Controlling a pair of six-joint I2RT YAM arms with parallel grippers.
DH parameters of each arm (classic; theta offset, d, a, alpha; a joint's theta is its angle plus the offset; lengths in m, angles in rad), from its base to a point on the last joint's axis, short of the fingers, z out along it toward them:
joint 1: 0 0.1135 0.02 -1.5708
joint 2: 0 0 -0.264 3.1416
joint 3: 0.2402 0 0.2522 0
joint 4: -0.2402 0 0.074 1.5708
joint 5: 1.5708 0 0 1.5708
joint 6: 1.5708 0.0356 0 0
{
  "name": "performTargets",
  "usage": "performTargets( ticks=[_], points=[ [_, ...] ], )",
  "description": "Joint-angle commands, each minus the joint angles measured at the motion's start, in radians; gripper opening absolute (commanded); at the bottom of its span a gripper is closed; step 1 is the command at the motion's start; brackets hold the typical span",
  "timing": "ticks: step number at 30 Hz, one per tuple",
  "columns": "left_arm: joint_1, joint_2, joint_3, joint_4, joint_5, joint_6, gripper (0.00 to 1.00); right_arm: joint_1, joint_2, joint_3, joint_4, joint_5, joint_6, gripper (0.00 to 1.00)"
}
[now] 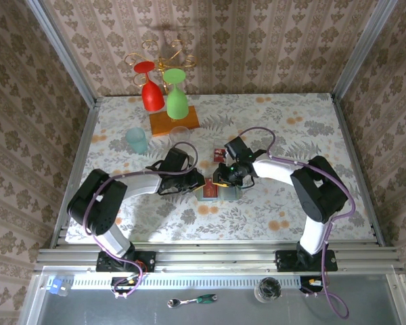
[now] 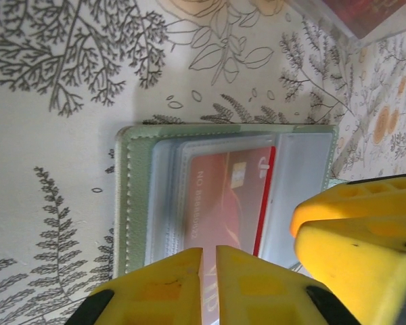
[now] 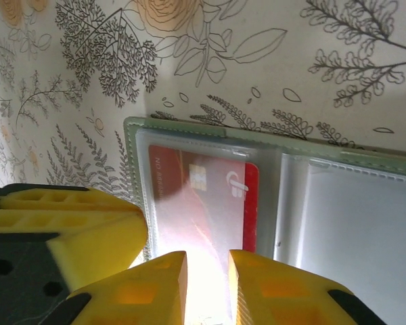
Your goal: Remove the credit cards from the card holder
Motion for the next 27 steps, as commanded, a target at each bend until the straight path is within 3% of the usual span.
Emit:
performTargets(
  ticks=[1,18,27],
  points=[
    [0.011,0.023,-0.004,-0.025,0.011,-0.004,0.12,0.007,0.027,0.023,-0.014,-0.013,0.0,0.25],
    [0.015,0.053,0.005,-0.052,0.019,0.0,0.1,0.008,0.075,0.023,0.002,-0.036,-0.002,0.25],
    [0.015,0.06,0.012,-0.058,0.022,0.004,0.1,0.007,0.073,0.021,0.024,-0.061,0.0,0.18]
  ],
)
